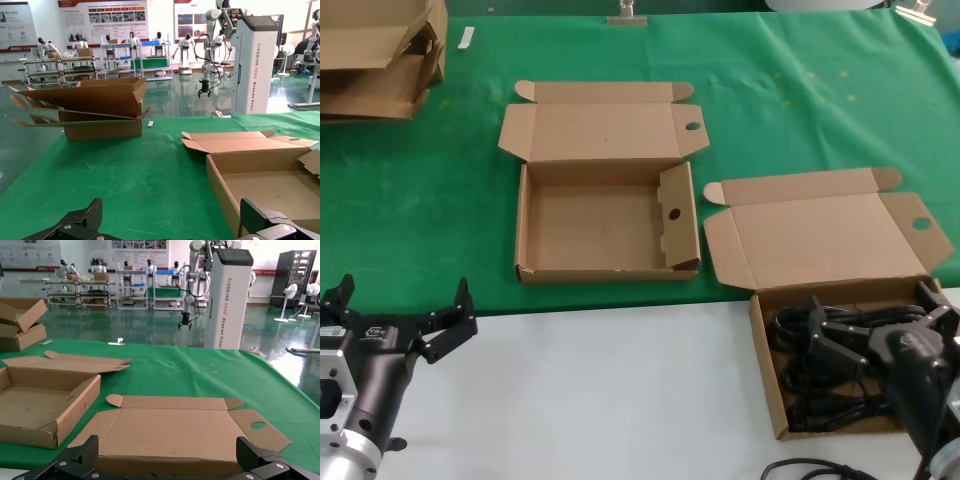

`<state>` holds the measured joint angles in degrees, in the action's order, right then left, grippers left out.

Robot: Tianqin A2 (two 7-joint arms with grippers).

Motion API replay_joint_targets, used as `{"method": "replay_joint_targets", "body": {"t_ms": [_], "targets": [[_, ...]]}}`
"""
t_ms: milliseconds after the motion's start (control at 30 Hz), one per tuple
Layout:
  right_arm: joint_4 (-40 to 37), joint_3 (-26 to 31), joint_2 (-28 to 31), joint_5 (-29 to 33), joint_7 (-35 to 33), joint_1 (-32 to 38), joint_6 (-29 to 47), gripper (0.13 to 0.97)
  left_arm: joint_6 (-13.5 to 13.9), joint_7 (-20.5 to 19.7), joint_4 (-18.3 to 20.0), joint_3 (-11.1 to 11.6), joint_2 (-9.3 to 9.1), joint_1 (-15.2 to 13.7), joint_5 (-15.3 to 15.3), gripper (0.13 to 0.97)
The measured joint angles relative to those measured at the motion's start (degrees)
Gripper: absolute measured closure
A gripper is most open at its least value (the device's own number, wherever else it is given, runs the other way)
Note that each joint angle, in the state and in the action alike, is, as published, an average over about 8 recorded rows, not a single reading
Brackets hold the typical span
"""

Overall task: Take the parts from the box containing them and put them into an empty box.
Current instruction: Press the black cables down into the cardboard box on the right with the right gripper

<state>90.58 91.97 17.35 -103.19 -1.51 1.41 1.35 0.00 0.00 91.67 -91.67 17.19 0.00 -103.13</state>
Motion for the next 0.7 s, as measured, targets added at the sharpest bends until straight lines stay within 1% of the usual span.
{"method": "replay_joint_targets", "body": {"t_ms": [133, 267, 400, 533, 700], "targets": [[0.75, 0.72, 1.42, -0.34, 0.53, -0.10, 0.05, 0.129, 0.00, 0.00, 0.00, 0.00, 0.00, 0.00, 0.00, 0.132], [2.02, 1.81, 4.38, -0.59, 1.09, -0.44, 0.56, 0.129, 0.00, 0.00, 0.00, 0.00, 0.00, 0.00, 0.00, 0.132], [3.21, 0.91, 7.47, -0.41, -0.49, -0.90, 3.20, 0.129, 0.00, 0.00, 0.00, 0.00, 0.00, 0.00, 0.01, 0.132], [3.02, -2.22, 9.81, 0.02, -6.92, -0.69, 8.62, 0.129, 0.00, 0.00, 0.00, 0.00, 0.00, 0.00, 0.01, 0.132], [-0.52, -4.87, 12.45, 1.63, -19.35, 1.04, 16.16, 0.129, 0.00, 0.00, 0.00, 0.00, 0.00, 0.00, 0.01, 0.132]]}}
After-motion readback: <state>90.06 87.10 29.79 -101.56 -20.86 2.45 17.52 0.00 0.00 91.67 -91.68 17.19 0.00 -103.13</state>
